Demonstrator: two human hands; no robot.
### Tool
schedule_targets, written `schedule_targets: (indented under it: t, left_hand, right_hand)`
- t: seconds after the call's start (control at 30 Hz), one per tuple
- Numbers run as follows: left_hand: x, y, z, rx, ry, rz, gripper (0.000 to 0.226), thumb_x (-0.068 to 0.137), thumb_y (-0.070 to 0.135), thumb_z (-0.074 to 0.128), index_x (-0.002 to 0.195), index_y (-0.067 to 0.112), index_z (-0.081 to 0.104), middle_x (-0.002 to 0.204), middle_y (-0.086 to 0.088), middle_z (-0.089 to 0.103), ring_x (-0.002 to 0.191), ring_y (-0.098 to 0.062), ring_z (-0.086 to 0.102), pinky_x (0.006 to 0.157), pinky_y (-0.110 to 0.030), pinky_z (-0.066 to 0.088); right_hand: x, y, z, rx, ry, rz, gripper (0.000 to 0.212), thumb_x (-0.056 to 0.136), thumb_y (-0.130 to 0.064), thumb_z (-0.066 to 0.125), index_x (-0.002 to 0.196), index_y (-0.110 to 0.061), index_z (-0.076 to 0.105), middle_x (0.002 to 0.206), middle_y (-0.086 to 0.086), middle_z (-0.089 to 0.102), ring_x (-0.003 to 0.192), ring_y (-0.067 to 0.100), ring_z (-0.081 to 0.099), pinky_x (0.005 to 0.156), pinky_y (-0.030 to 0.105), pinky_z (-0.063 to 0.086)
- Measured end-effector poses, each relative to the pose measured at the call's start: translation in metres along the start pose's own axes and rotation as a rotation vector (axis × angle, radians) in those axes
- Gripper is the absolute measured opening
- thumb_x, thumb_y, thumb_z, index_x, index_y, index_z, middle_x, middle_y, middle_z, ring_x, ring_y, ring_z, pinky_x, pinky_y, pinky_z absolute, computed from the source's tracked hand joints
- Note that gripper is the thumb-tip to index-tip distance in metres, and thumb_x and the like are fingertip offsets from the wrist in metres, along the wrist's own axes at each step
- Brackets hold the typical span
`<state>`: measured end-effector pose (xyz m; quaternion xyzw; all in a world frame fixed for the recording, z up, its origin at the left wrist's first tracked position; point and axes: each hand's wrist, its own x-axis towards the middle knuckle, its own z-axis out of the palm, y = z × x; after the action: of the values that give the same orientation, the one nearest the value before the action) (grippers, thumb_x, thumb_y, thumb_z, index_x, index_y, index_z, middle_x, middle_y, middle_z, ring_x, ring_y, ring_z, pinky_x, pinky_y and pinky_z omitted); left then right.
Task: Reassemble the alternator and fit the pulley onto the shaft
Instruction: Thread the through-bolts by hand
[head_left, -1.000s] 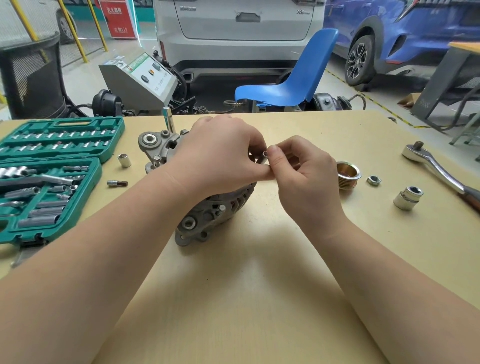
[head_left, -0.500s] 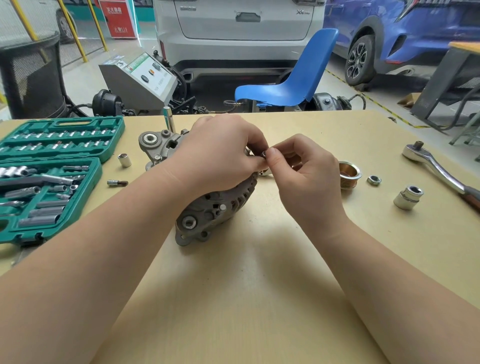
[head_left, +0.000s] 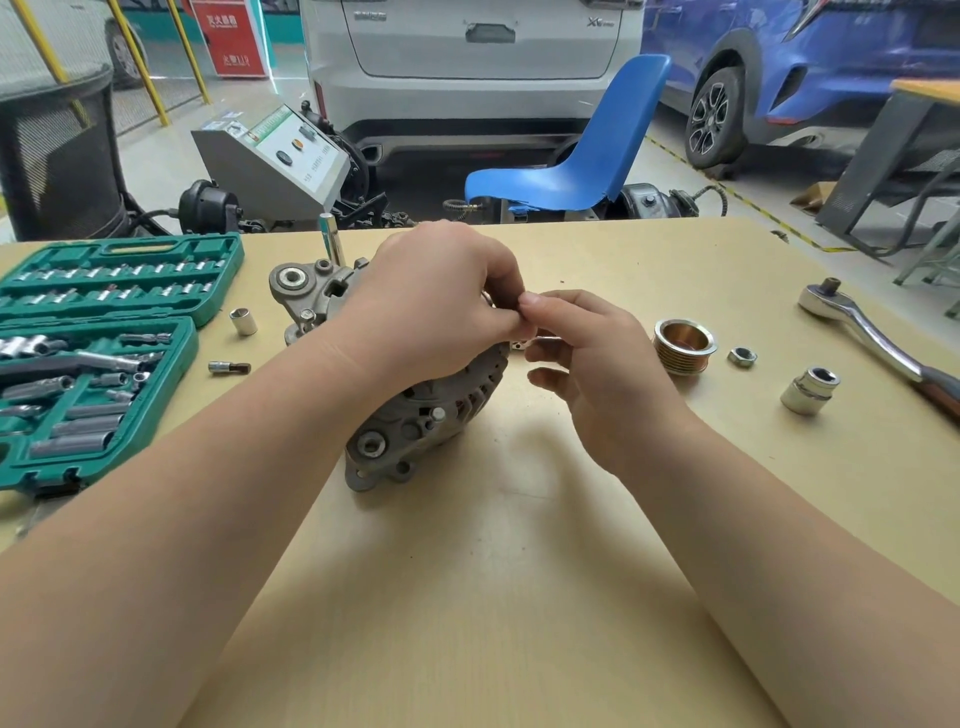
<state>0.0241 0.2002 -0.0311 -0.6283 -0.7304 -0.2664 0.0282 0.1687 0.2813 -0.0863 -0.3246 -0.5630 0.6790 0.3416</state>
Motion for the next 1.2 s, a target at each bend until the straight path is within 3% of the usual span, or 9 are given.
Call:
schedule_targets:
  t: [0.23,0.37,0.47,0.6,0.8,0.9,0.97,1.07,1.2]
  left_hand:
    - [0.002,0.003,-0.003,0.025,-0.079,-0.010,0.013,0.096,0.046,0.073,0.105,0.040,0.081,0.101,0.016,0.076,0.105,-0.016,0.065,0.104,-0.045,0.049]
    - [-0.002,0.004,0.002,0.035,-0.028,-0.021,0.025,0.085,0.056,0.079,0.102,0.038,0.077,0.095,0.016,0.073,0.100,-0.014,0.064,0.095,-0.040,0.048]
    - [-0.002,0.004,0.002,0.039,0.029,-0.035,0.017,0.089,0.046,0.078,0.100,0.033,0.079,0.090,0.015,0.069,0.096,-0.017,0.065,0.087,-0.038,0.053]
    - [-0.001,0.004,-0.004,-0.032,-0.041,-0.051,0.015,0.093,0.039,0.079,0.106,0.035,0.083,0.096,0.013,0.078,0.095,-0.014,0.069,0.088,-0.040,0.059]
    - [-0.001,0.008,-0.005,-0.047,-0.086,-0.059,0.020,0.091,0.036,0.080,0.109,0.044,0.081,0.094,0.019,0.079,0.095,-0.006,0.069,0.089,-0.038,0.059]
    - [-0.002,0.006,-0.004,-0.068,-0.064,-0.063,0.029,0.089,0.037,0.081,0.115,0.042,0.068,0.088,0.022,0.077,0.093,-0.001,0.067,0.092,-0.041,0.057]
    - [-0.002,0.005,-0.002,-0.059,-0.060,-0.055,0.036,0.089,0.037,0.080,0.116,0.036,0.056,0.086,0.022,0.076,0.091,-0.002,0.065,0.089,-0.041,0.055]
    - [0.000,0.004,-0.001,-0.050,-0.062,-0.055,0.042,0.087,0.038,0.079,0.116,0.033,0.050,0.088,0.021,0.074,0.095,-0.011,0.065,0.085,-0.039,0.051]
    - [0.000,0.004,-0.003,-0.036,-0.093,-0.056,0.043,0.087,0.043,0.079,0.116,0.034,0.049,0.092,0.019,0.075,0.097,-0.015,0.064,0.085,-0.038,0.044]
  right_hand:
    - [0.002,0.001,-0.002,0.034,-0.027,-0.009,0.024,0.077,-0.032,0.074,0.096,-0.017,0.073,0.087,0.000,0.072,0.079,0.018,0.063,0.070,0.033,0.049]
    - [0.003,0.004,-0.002,0.005,-0.032,-0.034,0.025,0.078,-0.036,0.076,0.096,-0.018,0.072,0.083,-0.002,0.071,0.078,0.014,0.065,0.074,0.036,0.048]
    - [0.003,0.005,-0.001,0.014,-0.035,-0.024,0.030,0.078,-0.040,0.079,0.096,-0.018,0.072,0.086,-0.001,0.072,0.080,0.018,0.063,0.073,0.035,0.048]
    - [0.002,0.004,-0.001,0.024,-0.037,-0.017,0.032,0.080,-0.040,0.076,0.099,-0.014,0.072,0.088,0.000,0.072,0.080,0.021,0.063,0.071,0.034,0.049]
    - [-0.001,0.002,-0.004,-0.130,0.060,-0.269,0.019,0.085,-0.032,0.070,0.096,-0.016,0.071,0.085,-0.003,0.072,0.077,0.011,0.066,0.068,0.027,0.051]
    - [-0.003,0.003,-0.003,-0.323,0.127,-0.484,0.016,0.089,-0.026,0.075,0.102,-0.018,0.069,0.085,-0.007,0.069,0.078,0.009,0.065,0.069,0.022,0.051]
    - [-0.005,0.000,-0.007,-0.583,0.125,-0.634,0.015,0.092,-0.022,0.075,0.105,-0.019,0.068,0.086,-0.009,0.068,0.081,0.012,0.065,0.070,0.025,0.052]
    - [-0.002,-0.021,-0.016,-0.951,-0.018,-0.786,0.008,0.095,-0.023,0.070,0.102,-0.023,0.073,0.089,-0.010,0.069,0.082,0.018,0.064,0.073,0.042,0.055]
    - [0.003,-0.054,-0.021,-1.350,-0.232,-0.877,0.011,0.099,-0.026,0.066,0.105,-0.028,0.074,0.093,-0.014,0.063,0.088,0.021,0.063,0.072,0.041,0.054]
